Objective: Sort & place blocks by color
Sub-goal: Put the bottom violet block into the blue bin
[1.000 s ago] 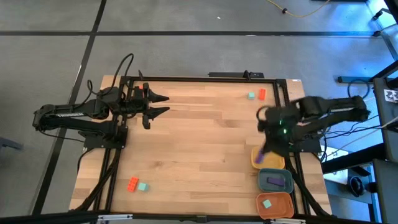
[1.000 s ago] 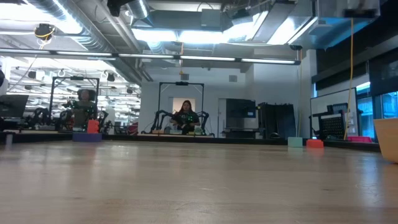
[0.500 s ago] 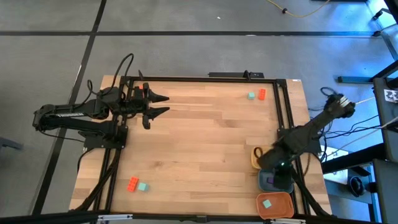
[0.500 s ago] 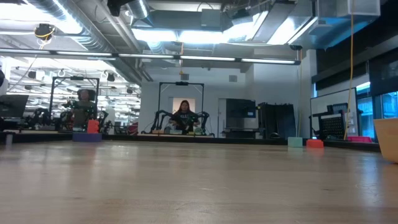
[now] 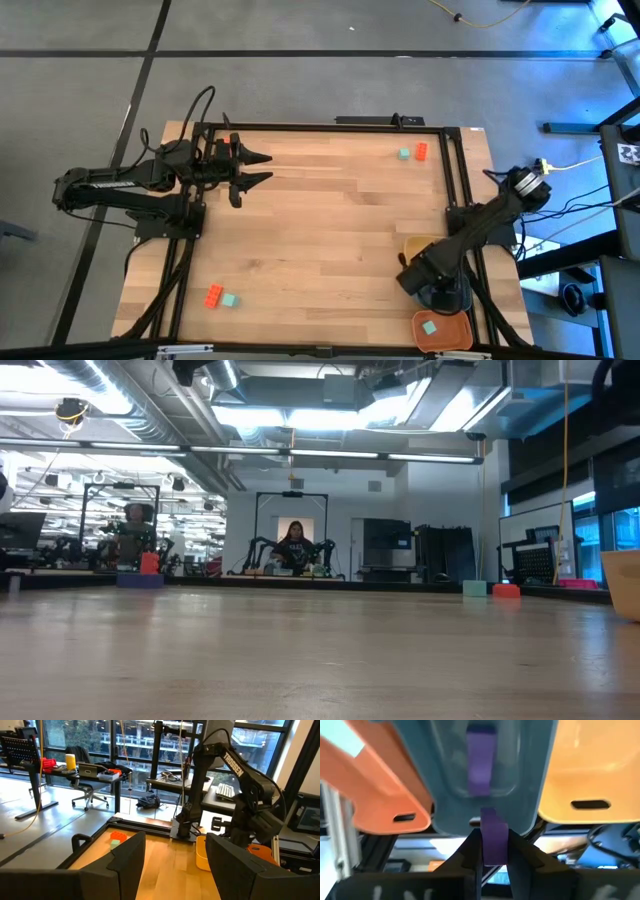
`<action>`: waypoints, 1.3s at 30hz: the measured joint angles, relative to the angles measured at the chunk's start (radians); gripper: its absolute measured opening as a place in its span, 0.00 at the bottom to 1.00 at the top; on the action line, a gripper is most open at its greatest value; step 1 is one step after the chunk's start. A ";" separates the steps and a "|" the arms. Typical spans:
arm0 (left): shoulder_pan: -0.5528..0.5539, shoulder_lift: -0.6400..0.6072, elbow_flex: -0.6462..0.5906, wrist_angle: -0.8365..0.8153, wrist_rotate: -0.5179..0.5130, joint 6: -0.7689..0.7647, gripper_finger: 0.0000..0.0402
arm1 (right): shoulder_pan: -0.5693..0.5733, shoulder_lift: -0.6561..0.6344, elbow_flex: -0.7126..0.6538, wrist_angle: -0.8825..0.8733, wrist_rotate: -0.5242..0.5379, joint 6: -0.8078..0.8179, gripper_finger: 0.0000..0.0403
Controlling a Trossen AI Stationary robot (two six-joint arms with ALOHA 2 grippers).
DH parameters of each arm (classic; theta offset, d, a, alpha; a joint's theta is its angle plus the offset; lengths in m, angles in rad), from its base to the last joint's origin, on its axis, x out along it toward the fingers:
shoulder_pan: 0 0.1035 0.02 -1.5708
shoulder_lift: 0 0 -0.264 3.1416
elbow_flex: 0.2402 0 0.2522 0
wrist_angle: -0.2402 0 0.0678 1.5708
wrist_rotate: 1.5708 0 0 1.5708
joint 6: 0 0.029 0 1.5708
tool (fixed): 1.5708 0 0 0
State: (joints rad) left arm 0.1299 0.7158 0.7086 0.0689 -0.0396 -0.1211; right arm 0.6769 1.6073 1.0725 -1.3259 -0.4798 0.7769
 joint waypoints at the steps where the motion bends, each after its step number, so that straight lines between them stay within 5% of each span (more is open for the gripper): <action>1: 0.000 0.000 0.000 0.000 0.000 0.000 0.50 | 0.000 0.005 0.000 0.003 0.012 0.000 0.14; 17: 0.000 0.000 0.000 0.000 0.000 0.001 0.50 | -0.001 0.123 -0.026 0.070 0.042 -0.026 0.14; 39: 0.000 0.000 0.000 0.000 0.000 0.001 0.50 | -0.001 0.128 -0.026 0.104 0.034 -0.021 0.19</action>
State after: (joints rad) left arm 0.1299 0.7158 0.7086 0.0689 -0.0397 -0.1204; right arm 0.6762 1.7355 1.0466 -1.2221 -0.4453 0.7563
